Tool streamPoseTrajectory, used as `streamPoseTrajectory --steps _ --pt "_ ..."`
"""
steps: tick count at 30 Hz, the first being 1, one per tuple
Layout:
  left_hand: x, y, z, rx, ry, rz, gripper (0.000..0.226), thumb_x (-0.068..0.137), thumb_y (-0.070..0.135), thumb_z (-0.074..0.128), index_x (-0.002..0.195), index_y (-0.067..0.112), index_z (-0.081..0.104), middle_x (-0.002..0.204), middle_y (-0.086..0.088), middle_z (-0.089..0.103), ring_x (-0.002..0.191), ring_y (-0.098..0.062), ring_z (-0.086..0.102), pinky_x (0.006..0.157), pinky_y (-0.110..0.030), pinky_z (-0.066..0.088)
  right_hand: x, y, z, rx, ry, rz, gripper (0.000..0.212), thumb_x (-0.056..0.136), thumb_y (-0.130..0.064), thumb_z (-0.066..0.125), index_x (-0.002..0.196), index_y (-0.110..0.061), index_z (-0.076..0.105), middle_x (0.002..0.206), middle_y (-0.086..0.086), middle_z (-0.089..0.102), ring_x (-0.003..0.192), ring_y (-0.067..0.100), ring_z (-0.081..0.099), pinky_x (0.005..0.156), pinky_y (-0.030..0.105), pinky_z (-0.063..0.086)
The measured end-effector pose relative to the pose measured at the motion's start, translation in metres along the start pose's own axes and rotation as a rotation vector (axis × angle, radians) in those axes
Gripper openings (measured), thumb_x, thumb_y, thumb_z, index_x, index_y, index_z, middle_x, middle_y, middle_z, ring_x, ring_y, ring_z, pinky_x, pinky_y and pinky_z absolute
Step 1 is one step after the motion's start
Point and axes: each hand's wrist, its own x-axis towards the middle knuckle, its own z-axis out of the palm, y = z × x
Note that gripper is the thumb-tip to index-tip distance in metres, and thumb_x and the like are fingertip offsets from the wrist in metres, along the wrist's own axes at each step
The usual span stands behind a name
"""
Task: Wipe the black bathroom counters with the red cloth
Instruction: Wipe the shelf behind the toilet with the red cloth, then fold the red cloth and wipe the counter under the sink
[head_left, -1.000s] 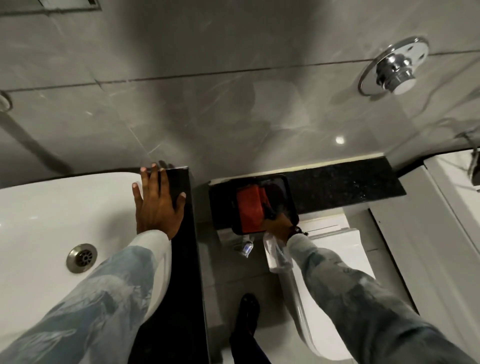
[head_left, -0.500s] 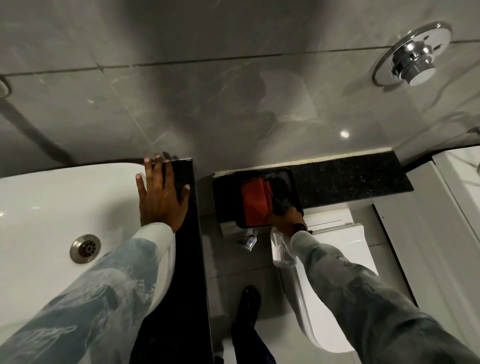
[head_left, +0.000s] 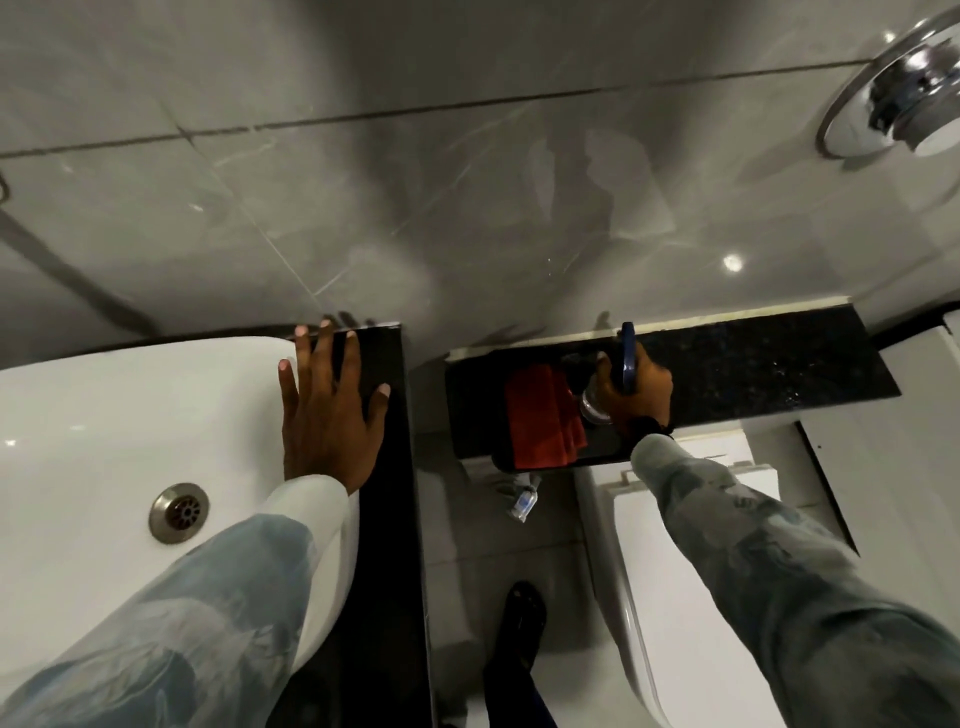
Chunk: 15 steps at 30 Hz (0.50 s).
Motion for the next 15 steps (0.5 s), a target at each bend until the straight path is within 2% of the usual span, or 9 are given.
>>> streamPoseTrajectory --steps 2,3,6,8,9,10,12,15 --pt "-0.001 0.001 -0.001 0.015 -0.013 0.004 0.068 0.101 0.045 0.044 0.159 0.014 0.028 0.17 -0.016 0.016 0.159 -0.037 0.002 0.128 -0.058 0.008 -0.006 0.01 -0.005 -0.003 -0.04 0.03 0.042 0.093 -0.032 0.073 0.117 0.002 0.067 0.088 0.026 0.075 0.082 0.047 0.073 0.07 0.046 0.057" --pt "-0.002 0.001 -0.002 0.027 -0.021 0.011 0.067 0.102 0.046 0.041 0.159 0.016 0.027 0.17 -0.016 0.016 0.159 -0.037 0.003 0.127 -0.06 0.009 -0.011 0.011 -0.009 0.003 -0.075 0.065 0.05 0.091 -0.037 0.075 0.123 0.001 0.065 0.095 0.025 0.076 0.089 0.047 0.074 0.076 0.048 0.059" --pt "-0.006 0.008 -0.012 0.108 -0.038 0.035 0.064 0.103 0.049 0.029 0.16 0.021 0.026 0.169 -0.017 0.021 0.158 -0.041 0.01 0.123 -0.068 0.004 -0.033 0.004 -0.028 -0.021 -0.201 0.218 0.082 0.085 -0.051 0.078 0.149 -0.008 0.049 0.135 0.019 0.069 0.124 0.041 0.067 0.102 0.052 0.056" --pt "-0.01 0.019 -0.022 0.256 -0.046 0.178 0.061 0.103 0.047 0.031 0.158 0.02 0.03 0.165 -0.018 0.031 0.154 -0.043 0.023 0.12 -0.07 0.0 -0.054 0.003 -0.04 -0.081 -0.285 0.276 0.085 0.082 -0.055 0.079 0.149 -0.013 0.048 0.143 0.016 0.064 0.13 0.04 0.062 0.106 0.053 0.053" --pt "-0.011 0.027 -0.025 0.297 -0.053 0.269 0.059 0.103 0.044 0.032 0.156 0.017 0.035 0.161 -0.018 0.037 0.151 -0.042 0.031 0.12 -0.07 0.005 -0.065 0.003 -0.045 -0.131 -0.325 0.302 0.08 0.082 -0.057 0.077 0.146 -0.016 0.051 0.142 0.016 0.065 0.129 0.041 0.063 0.104 0.054 0.054" --pt "-0.009 0.04 -0.025 0.276 -0.066 0.338 0.058 0.102 0.042 0.033 0.151 0.013 0.043 0.155 -0.019 0.046 0.145 -0.041 0.041 0.12 -0.068 0.017 -0.073 0.003 -0.049 -0.175 -0.356 0.318 0.072 0.085 -0.058 0.073 0.142 -0.018 0.055 0.139 0.017 0.066 0.126 0.042 0.064 0.103 0.054 0.054" --pt "-0.007 0.063 -0.013 0.097 -0.15 0.341 0.054 0.101 0.038 0.037 0.142 0.007 0.053 0.142 -0.019 0.058 0.131 -0.04 0.055 0.109 -0.056 0.043 -0.083 -0.001 -0.045 -0.188 -0.402 0.34 0.058 0.091 -0.055 0.066 0.137 -0.019 0.062 0.135 0.019 0.069 0.123 0.043 0.066 0.102 0.053 0.055" --pt "0.002 0.112 0.032 -0.231 -0.427 0.15 0.041 0.102 0.029 0.048 0.135 0.006 0.057 0.133 -0.019 0.063 0.125 -0.039 0.057 0.105 -0.047 0.046 -0.083 -0.001 -0.028 -0.121 -0.427 0.427 0.059 0.094 -0.054 0.063 0.141 -0.018 0.06 0.142 0.018 0.065 0.129 0.041 0.063 0.107 0.051 0.052"
